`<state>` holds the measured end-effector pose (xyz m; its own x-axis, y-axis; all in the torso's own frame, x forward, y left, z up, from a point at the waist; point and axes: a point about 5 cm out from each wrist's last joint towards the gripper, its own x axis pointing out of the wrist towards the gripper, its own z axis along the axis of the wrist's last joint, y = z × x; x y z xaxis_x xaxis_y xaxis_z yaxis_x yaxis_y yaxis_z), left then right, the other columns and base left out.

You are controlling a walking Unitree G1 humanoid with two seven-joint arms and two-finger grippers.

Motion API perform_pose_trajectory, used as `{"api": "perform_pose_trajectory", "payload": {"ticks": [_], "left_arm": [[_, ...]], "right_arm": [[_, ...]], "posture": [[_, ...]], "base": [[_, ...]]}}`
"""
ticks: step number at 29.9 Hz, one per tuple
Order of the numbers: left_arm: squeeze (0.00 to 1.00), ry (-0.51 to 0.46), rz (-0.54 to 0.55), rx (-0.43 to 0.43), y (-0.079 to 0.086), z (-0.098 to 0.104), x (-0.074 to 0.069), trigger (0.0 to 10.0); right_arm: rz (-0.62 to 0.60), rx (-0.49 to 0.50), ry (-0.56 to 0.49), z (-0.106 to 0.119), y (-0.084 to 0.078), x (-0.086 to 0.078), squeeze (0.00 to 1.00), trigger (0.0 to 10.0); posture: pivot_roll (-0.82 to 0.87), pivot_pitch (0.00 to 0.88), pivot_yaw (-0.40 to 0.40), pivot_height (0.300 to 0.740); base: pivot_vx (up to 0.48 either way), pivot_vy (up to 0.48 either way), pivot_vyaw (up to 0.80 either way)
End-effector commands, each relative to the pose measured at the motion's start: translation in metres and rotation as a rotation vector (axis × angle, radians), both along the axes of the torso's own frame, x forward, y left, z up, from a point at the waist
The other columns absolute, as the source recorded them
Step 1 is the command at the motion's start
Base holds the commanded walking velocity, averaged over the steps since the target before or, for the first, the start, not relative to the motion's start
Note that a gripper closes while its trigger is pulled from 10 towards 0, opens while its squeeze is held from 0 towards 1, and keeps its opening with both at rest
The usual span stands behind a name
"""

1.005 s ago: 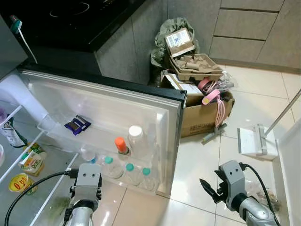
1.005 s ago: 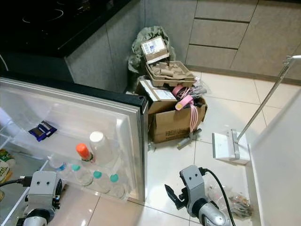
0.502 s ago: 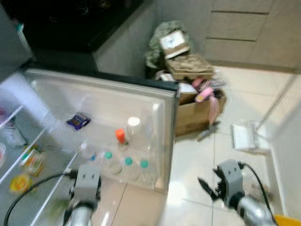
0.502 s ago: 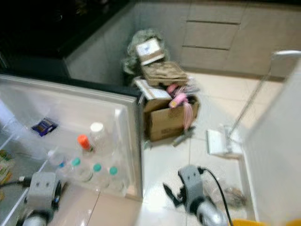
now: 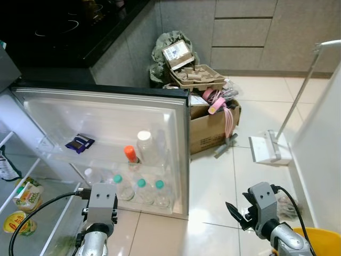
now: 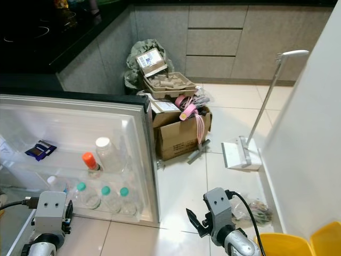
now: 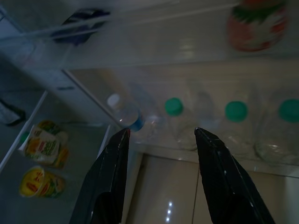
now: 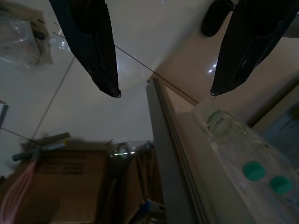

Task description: Restocking fridge

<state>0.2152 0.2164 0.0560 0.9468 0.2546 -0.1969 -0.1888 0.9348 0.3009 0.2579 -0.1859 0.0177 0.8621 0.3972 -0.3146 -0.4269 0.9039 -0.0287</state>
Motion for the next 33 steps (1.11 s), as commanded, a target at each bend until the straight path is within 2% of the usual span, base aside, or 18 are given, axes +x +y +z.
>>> {"api": "perform_pose_trajectory", "payload": {"ticks": [1, 11, 24, 33], "left_arm": [[0.0, 0.037, 0.011, 0.003, 0.0026, -0.0065, -0.0046, 10.0], [0.0, 0.037, 0.006, 0.005, 0.0024, -0.0067, -0.004, 10.0], [0.0, 0.035, 0.001, 0.005, 0.0014, -0.0062, -0.0033, 10.0], [0.0, 0.032, -0.001, 0.005, 0.0013, -0.0056, -0.0028, 10.0]], "right_arm": [[0.002, 0.0, 0.006, -0.0027, 0.0005, -0.0018, 0.0, 10.0], [0.005, 0.001, 0.006, -0.0028, 0.0008, -0.0017, 0.0, 10.0], [0.01, 0.002, 0.007, -0.0029, 0.0013, -0.0011, 0.0, 10.0], [0.011, 0.002, 0.005, -0.0024, 0.0016, -0.0008, 0.0, 10.0]], "posture": [[-0.1, 0.16, 0.035, 0.737], [-0.1, 0.158, 0.036, 0.737], [-0.1, 0.156, 0.037, 0.737], [-0.1, 0.156, 0.037, 0.737]], "base": [[0.0, 0.0, 0.0], [-0.096, 0.0, 0.0], [-0.415, 0.0, 0.0], [-0.192, 0.0, 0.0]]}}
